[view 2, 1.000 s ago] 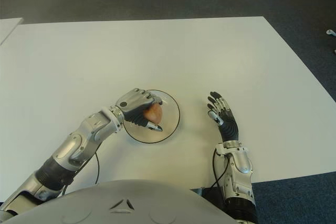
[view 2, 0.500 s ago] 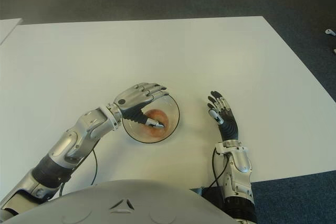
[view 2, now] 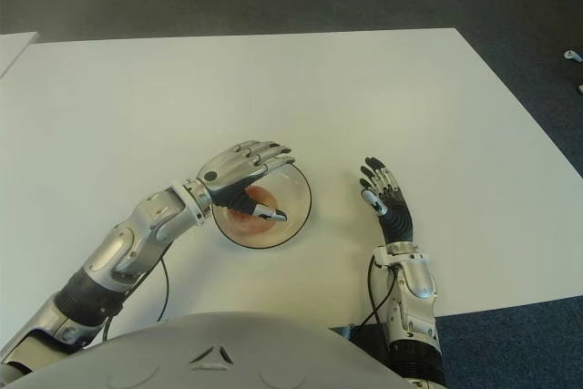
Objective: Put the apples into the plate.
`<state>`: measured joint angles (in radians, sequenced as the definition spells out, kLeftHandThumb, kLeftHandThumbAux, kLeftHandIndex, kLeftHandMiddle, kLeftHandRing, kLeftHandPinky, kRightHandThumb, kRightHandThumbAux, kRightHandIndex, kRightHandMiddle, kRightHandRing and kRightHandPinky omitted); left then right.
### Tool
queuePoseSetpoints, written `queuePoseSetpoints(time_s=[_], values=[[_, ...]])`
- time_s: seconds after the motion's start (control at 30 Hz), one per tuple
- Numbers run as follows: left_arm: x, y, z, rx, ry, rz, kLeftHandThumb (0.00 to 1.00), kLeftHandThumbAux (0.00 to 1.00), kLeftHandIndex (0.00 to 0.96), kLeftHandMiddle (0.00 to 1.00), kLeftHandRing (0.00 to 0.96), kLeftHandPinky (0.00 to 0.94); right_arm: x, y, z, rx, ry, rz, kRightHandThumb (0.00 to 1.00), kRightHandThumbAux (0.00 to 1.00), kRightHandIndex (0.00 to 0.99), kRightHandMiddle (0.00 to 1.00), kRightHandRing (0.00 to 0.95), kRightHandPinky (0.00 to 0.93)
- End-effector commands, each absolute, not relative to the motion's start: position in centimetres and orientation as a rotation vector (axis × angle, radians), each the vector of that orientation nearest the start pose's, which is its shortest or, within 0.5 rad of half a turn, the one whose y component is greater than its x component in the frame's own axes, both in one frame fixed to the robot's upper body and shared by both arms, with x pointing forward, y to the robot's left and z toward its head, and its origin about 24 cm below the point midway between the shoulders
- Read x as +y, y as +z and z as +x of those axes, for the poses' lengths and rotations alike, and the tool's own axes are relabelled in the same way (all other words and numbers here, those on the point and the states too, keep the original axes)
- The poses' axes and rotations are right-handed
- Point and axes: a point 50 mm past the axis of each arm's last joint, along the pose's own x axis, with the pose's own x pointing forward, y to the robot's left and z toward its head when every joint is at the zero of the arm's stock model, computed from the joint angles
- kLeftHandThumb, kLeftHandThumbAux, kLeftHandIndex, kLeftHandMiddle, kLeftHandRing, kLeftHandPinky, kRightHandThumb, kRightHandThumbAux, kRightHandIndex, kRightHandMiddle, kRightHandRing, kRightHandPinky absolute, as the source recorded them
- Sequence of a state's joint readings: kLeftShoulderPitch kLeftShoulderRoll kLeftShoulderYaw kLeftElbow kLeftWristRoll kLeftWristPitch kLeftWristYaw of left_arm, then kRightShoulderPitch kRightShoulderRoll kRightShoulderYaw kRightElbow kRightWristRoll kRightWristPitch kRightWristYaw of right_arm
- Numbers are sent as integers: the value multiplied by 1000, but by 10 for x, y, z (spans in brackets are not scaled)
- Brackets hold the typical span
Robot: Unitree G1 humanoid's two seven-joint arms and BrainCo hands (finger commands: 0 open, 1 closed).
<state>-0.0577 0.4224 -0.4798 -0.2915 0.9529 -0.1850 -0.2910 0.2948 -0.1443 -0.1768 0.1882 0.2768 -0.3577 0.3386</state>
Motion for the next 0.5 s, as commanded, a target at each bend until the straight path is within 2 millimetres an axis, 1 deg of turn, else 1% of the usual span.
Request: queuePoseSetpoints(time_s=[0.03,0.17,0.3,0.33,0.37,0.4,0.43,0.5], values=[[84,75,217,-424,-749,1370,150,120,0,0,0,0,-225,-33,158,168,3,115,204,527,101,98,79,108],[88,76,219,-397,-710,1359,150,133,0,0,0,0,-225,-34,157,170,4,115,205,522,102,97,77,101],[94,77,221,-335,-546,1227,150,163,0,0,0,2,-224,-34,156,166,6,119,206,518,101,95,75,103],[95,77,221,-317,-476,1168,150,172,0,0,0,5,-223,-34,155,164,6,120,207,518,101,94,74,102],[97,77,221,-304,-426,1127,156,196,11,0,0,32,-223,-34,155,162,6,120,207,520,101,94,73,103],[98,77,220,-296,-396,1104,159,205,16,0,0,42,-223,-34,154,162,6,121,208,520,101,94,73,103],[104,75,220,-276,-328,1039,109,272,10,0,0,50,-223,-34,154,160,5,121,207,521,100,94,73,104],[120,73,215,-223,-175,854,156,278,51,17,15,81,-224,-34,154,158,4,120,207,523,99,95,75,109]])
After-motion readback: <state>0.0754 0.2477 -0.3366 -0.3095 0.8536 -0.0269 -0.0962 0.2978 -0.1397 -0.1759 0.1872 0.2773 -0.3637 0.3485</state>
